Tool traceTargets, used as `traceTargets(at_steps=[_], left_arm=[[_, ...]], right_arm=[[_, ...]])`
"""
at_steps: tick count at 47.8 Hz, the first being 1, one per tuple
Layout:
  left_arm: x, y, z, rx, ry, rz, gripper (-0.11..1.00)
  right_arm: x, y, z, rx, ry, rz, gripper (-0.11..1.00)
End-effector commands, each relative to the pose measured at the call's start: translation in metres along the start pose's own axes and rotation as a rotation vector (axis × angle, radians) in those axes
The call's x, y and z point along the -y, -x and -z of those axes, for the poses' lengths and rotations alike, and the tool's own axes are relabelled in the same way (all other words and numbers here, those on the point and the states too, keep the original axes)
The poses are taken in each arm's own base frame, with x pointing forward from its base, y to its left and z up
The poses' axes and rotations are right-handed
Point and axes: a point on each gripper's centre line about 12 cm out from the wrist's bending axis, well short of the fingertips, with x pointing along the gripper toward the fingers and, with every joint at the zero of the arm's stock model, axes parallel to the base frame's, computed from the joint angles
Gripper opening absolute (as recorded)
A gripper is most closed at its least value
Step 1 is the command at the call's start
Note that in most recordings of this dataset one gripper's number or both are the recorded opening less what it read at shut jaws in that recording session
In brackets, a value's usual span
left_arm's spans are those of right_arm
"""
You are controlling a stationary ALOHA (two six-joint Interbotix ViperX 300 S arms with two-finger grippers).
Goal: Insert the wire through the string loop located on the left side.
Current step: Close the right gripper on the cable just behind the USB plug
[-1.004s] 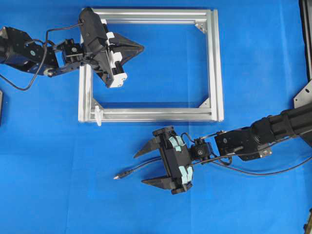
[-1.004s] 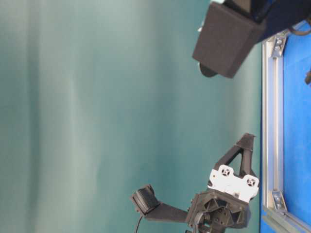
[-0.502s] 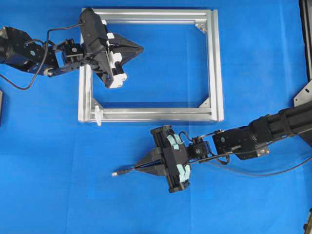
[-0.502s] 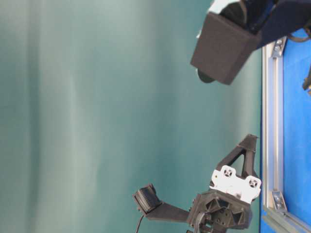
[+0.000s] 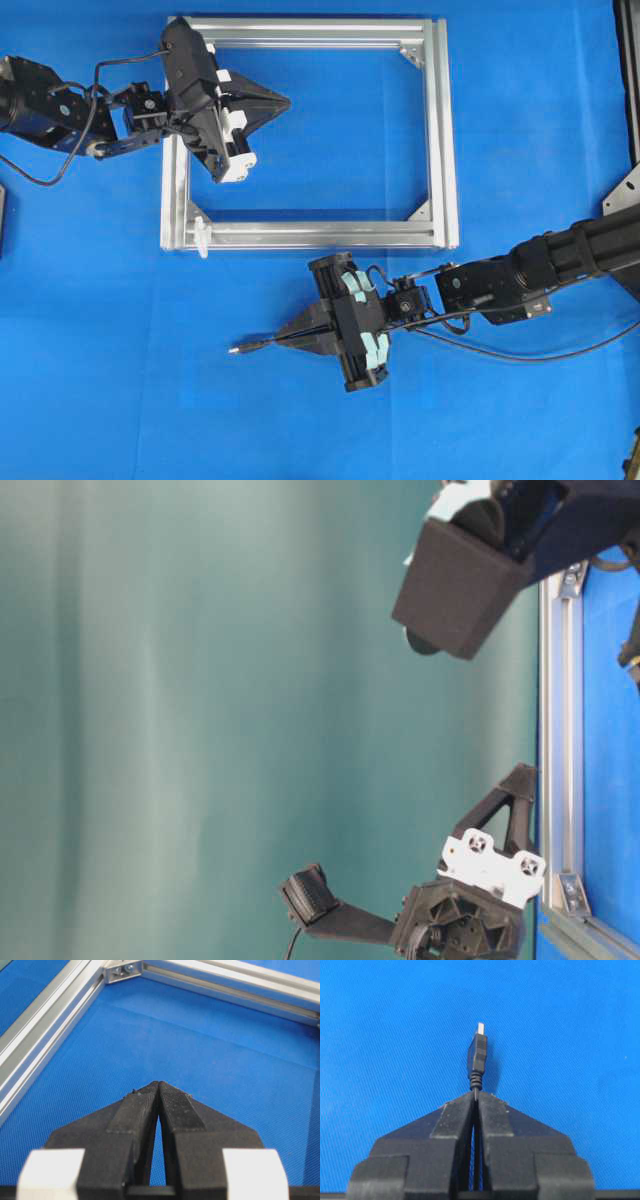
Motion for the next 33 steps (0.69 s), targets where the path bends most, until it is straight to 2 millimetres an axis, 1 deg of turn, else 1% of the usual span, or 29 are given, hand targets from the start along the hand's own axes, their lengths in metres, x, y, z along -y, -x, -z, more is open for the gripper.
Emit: traceTargets(at_steps=[1, 8, 10, 16, 23, 33], left_arm=[[0.002, 0.003, -0.016, 0.049, 0.001, 0.006, 0.0], [0.002, 0.003, -0.017, 0.05, 0.001, 0.006, 0.0], [0.002, 0.003, -0.016, 0.049, 0.001, 0.006, 0.0], [0.002, 0.003, -0.016, 0.047, 0.001, 0.006, 0.0], [0.002, 0.003, -0.016, 0.047, 0.0, 0.007, 0.0], [0.003, 0.004, -0.016, 0.049, 0.002, 0.009, 0.0]], right_arm=[[-0.003, 0.009, -0.031, 0.055, 0.001, -0.004, 0.0], [-0.004, 0.023, -0.05, 0.048, 0.004, -0.003, 0.0], [-0.005, 0.03, -0.058, 0.046, 0.006, -0.002, 0.0], [-0.006, 0.044, -0.073, 0.048, 0.014, -0.001, 0.0], [-0.006, 0.054, -0.077, 0.048, 0.015, 0.0, 0.0], [-0.006, 0.054, -0.077, 0.048, 0.015, 0.0, 0.0]])
